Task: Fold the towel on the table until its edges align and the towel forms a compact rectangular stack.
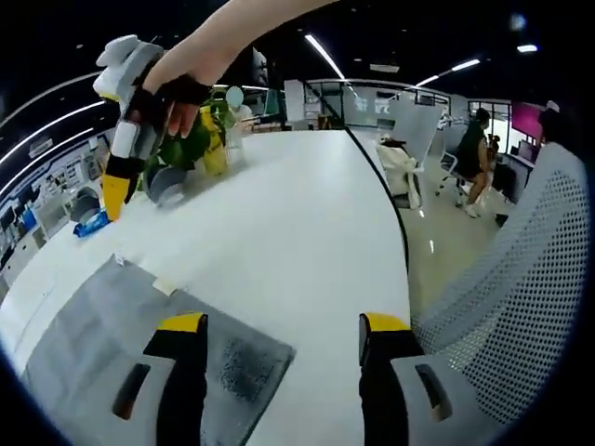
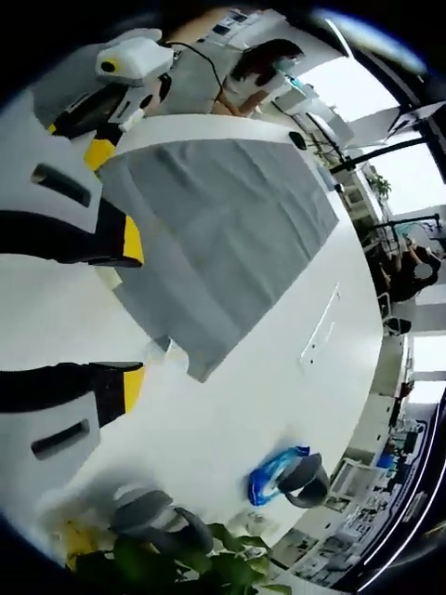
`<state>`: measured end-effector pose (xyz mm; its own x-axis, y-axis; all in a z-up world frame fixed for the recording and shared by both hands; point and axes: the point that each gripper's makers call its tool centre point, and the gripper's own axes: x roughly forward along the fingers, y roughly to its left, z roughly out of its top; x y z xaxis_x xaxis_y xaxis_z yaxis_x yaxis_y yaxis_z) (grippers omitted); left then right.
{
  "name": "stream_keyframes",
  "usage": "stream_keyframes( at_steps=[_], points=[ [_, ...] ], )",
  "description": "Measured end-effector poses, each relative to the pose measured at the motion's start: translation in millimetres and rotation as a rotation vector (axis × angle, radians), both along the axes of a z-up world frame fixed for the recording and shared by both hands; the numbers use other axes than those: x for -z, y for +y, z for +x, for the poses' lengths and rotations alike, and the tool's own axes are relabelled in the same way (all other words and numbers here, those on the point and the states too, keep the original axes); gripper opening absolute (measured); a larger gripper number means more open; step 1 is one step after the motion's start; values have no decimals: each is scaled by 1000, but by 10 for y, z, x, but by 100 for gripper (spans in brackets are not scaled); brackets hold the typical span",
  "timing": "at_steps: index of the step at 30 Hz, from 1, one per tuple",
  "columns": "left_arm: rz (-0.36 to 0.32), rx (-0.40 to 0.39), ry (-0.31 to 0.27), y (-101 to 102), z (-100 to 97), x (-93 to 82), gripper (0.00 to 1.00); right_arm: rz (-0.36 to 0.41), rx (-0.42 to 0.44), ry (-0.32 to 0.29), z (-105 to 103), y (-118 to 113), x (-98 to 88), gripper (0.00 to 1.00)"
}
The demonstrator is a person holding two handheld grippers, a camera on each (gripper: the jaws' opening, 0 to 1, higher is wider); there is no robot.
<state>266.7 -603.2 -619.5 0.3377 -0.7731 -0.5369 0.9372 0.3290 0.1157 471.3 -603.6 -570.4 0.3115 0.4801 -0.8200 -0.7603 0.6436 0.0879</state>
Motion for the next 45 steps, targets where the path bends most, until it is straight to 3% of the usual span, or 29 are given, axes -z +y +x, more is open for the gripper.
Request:
stream_keyframes(
  at_steps=[6,10,15,20,22,25,28,30,34,35,36,37,38,40,42,43,45],
  points=[
    [77,39,-97,69,46,-35,66,-39,17,-43,115,120,-56,38],
    [81,48,-77,60,-21,1,65,-49,12,-63,85,173,-86,38],
    [102,95,-101,15,-114,23,63,-91,-3,-62,42,145,-47,37],
    [101,150,-46,-29,-270,96,51,-67,54,-63,180,125,-38,35],
    [129,178,-49,-14,-323,163,44,-64,68,-63,236,125,5,35],
    [157,184,-54,8,-330,236,43,-80,82,-52,275,109,93,34],
    [180,123,-71,81,-200,254,34,-81,99,-36,318,112,160,34],
    [188,14,-88,194,-16,252,29,-72,116,-31,350,147,187,34],
    [122,-31,-49,228,49,256,26,-48,124,-30,374,234,232,31],
    [111,-14,-41,201,11,258,24,-43,123,-29,373,248,248,31],
    [88,59,-21,123,-101,262,22,-40,118,-27,363,264,266,31],
    [60,99,-26,66,-167,236,21,-50,77,-6,309,282,325,31],
    [40,138,-66,11,-213,207,20,-69,46,12,261,274,367,32],
    [109,106,-99,55,-181,277,20,-124,14,-3,246,205,425,32],
    [96,89,-93,43,-163,302,21,-105,21,-1,232,198,435,32],
    [69,60,-54,55,-159,313,21,-86,32,6,228,203,436,31],
    [48,34,-38,66,-123,320,20,-53,54,12,232,196,442,31]
  ],
)
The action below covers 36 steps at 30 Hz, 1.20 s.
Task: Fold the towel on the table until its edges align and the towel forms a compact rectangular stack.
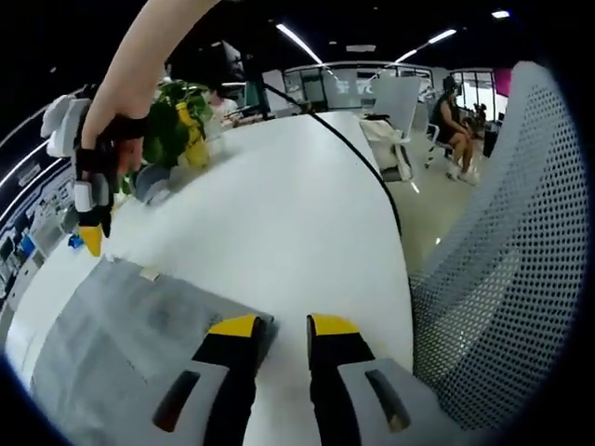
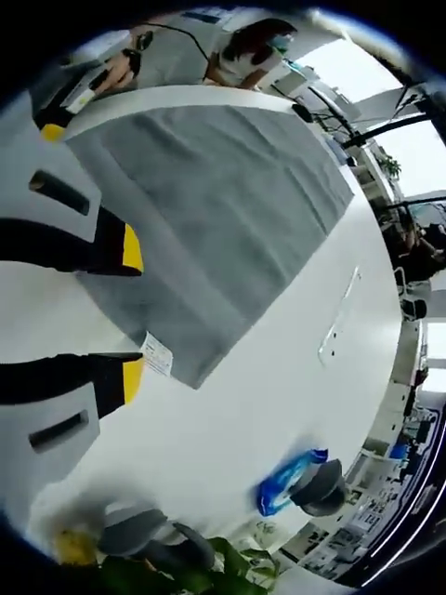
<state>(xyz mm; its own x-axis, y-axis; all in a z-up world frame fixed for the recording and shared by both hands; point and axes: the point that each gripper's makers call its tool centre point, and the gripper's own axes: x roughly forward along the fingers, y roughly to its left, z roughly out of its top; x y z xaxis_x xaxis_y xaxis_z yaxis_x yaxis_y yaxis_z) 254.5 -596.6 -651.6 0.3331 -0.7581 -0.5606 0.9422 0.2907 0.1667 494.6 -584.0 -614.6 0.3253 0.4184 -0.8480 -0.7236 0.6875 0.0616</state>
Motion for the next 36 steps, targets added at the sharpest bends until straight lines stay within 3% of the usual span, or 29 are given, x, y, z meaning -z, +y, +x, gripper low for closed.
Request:
stream_keyframes(
  at_steps=[4,5,6,7,11,18,20,24,28,36],
  points=[
    [-21,-51,34,19,88,11,18,19,30,8,-24,-59,39,31],
    [-44,-73,76,14,80,25,14,29,39,12,-38,-71,49,30],
    [-42,-73,83,18,91,40,9,34,46,16,-48,-80,59,30],
    [-21,-79,28,51,155,41,5,40,52,21,-61,-84,63,30],
    [-47,-40,89,46,106,20,4,55,82,28,-76,-137,73,29],
    [-133,-42,111,-60,86,-324,3,102,152,25,-18,-242,22,25],
    [-179,-53,144,-116,59,-416,3,92,178,-11,54,-296,-7,26],
    [-250,-46,200,-239,-35,-605,3,87,200,-25,118,-363,-28,18],
    [-294,-18,217,-339,-135,-734,3,35,201,-62,169,-498,8,20],
    [-379,15,268,-445,-258,-926,3,-102,216,-20,63,-989,264,14]
  ],
)
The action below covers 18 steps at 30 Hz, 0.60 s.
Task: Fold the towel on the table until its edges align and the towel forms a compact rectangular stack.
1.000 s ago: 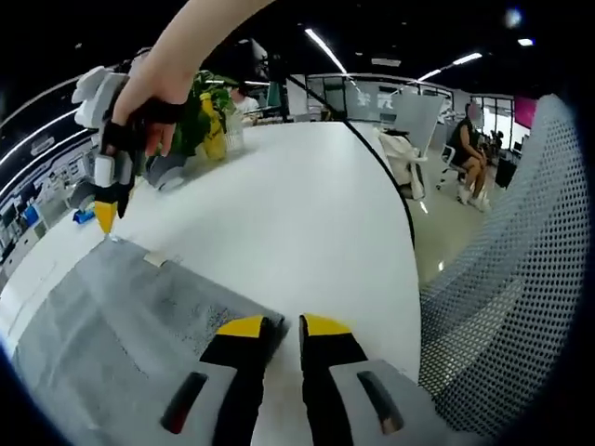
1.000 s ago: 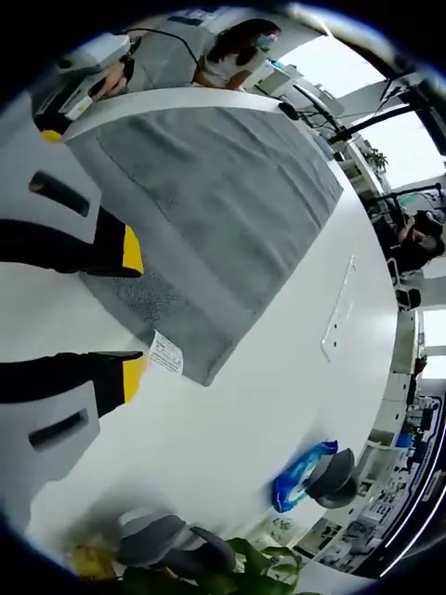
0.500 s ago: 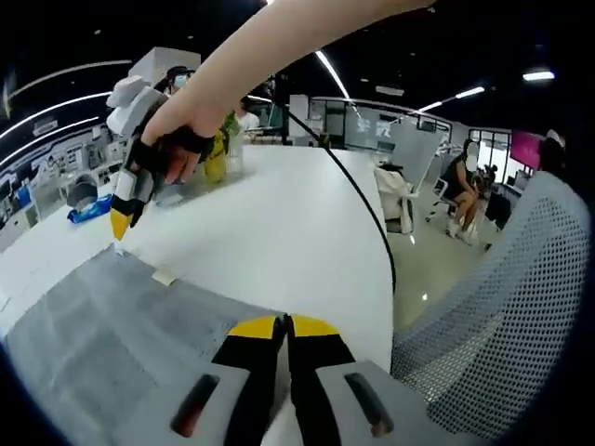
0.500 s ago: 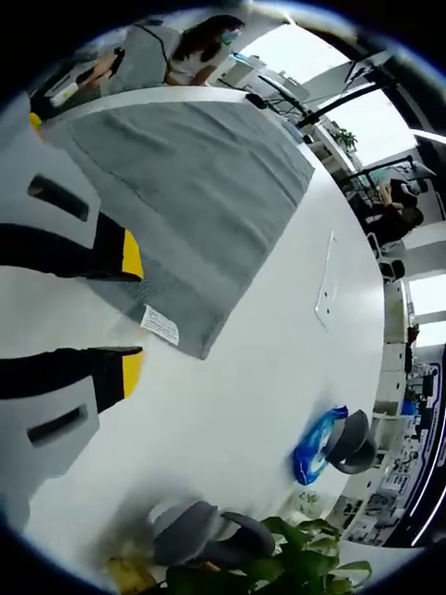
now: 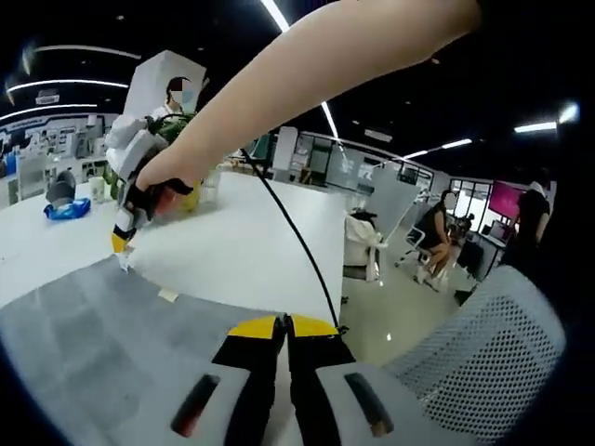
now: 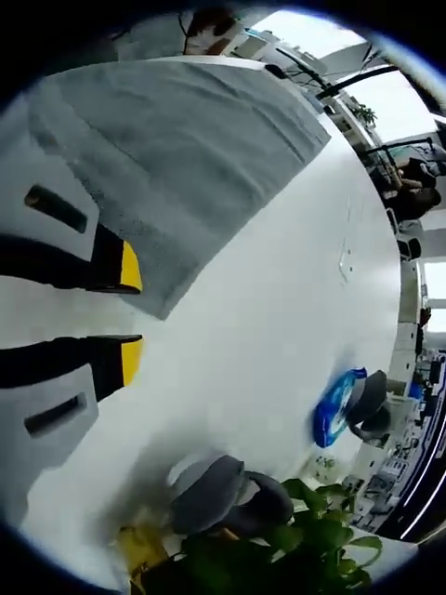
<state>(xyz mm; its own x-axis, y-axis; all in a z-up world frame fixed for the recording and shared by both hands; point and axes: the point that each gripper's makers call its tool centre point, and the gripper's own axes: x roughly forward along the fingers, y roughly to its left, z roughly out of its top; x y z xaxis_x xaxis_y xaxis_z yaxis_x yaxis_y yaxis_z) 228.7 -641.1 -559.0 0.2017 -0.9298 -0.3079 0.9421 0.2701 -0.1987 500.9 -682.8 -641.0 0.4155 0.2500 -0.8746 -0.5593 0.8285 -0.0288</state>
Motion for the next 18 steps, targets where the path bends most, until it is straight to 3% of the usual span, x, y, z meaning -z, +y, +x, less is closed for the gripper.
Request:
stream_keyframes(
  at_steps=[1,4,10,17,18],
  points=[
    [-2,2,1,-4,-6,0,3,-5,11,22,-45,-70,53,14],
    [26,22,-16,-3,-38,85,3,42,71,4,-35,-142,68,13],
    [28,37,-3,-5,-70,128,3,200,138,-28,73,45,4,13],
    [63,64,5,16,-134,254,3,211,121,-22,148,213,54,10],
    [62,67,1,19,-139,246,3,165,129,-29,158,152,80,8]
  ],
)
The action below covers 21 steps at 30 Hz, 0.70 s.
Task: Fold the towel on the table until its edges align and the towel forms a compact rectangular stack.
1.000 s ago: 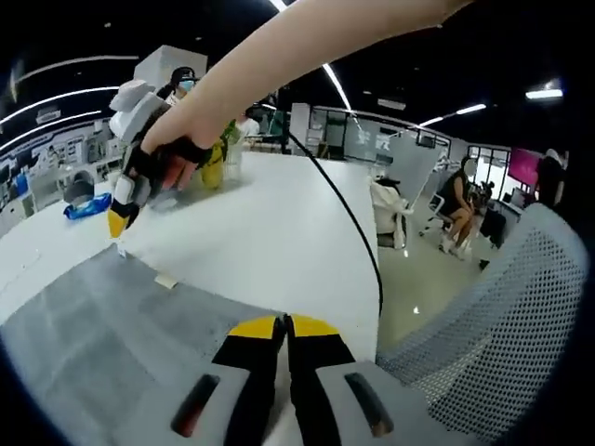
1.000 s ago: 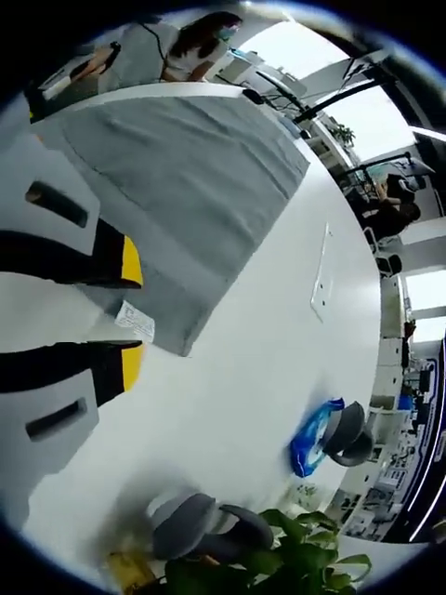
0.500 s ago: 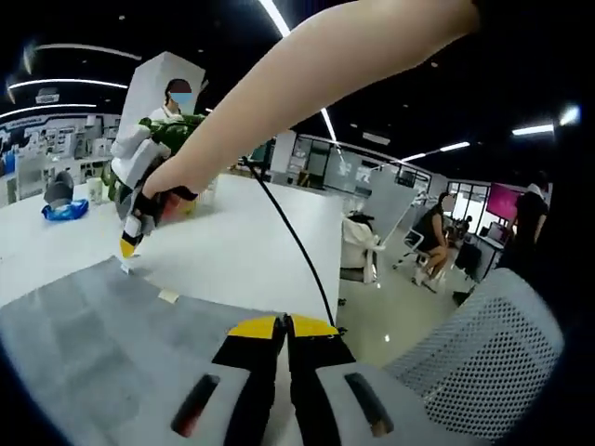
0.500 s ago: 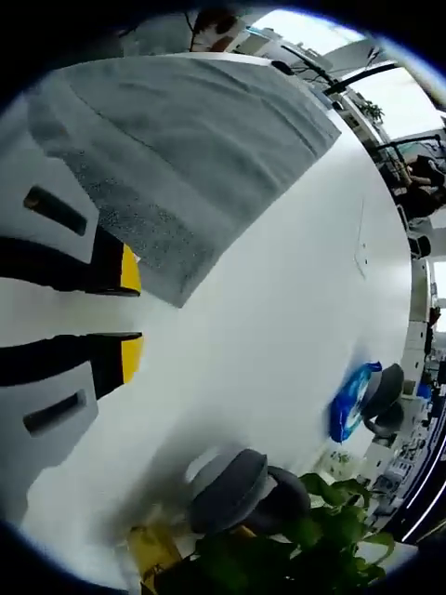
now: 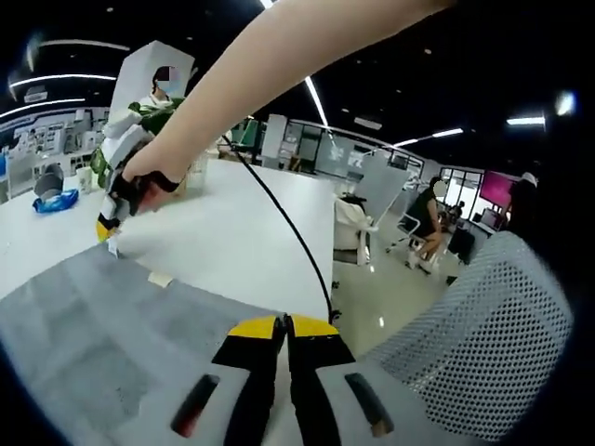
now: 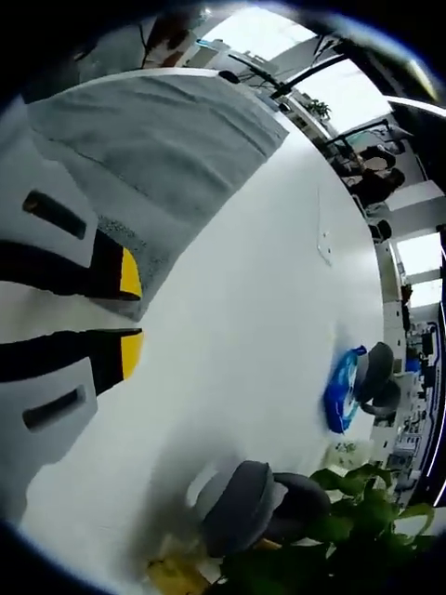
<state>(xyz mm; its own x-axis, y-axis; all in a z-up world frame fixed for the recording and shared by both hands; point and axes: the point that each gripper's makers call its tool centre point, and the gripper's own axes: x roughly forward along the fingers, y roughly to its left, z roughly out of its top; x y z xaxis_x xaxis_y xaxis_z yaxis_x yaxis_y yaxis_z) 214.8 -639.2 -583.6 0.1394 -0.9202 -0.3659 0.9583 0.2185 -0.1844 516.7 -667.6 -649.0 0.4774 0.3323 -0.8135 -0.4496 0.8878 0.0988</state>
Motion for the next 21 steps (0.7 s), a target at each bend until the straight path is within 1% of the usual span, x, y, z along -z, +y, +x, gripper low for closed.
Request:
stream_keyframes(
  at_steps=[1,2,3,4,6,9,11,14,15,16,17,18,20,21],
  points=[
    [1,2,0,0,-1,-2,3,-3,-5,-6,8,1,9,10],
    [1,1,-3,0,4,-2,3,10,8,-6,12,6,13,11],
    [2,1,-5,-1,7,-1,3,28,30,12,-12,16,23,11],
    [7,4,-12,0,11,5,3,47,34,11,-18,34,19,9],
    [9,6,-14,0,10,11,3,51,21,5,-35,53,29,6],
    [9,12,1,-9,-10,25,3,43,1,0,-61,63,29,5],
    [8,19,7,-21,-35,23,3,51,-6,-1,-85,69,-1,2],
    [2,24,1,-30,-62,-22,3,58,-6,-55,-60,35,-109,2],
    [-9,21,2,-38,-60,-61,3,79,4,-73,-35,39,-152,2],
    [-18,14,7,-42,-52,-89,3,114,20,-105,3,42,-240,2],
    [-26,4,15,-55,-34,-128,3,144,36,-121,33,44,-296,2],
    [-32,1,13,-63,-23,-160,3,196,46,-147,59,69,-397,2],
    [-52,-1,1,-106,1,-253,3,244,55,-196,86,81,-555,1],
    [-61,5,-3,-133,6,-296,3,256,43,-217,88,91,-616,1]
  ],
)
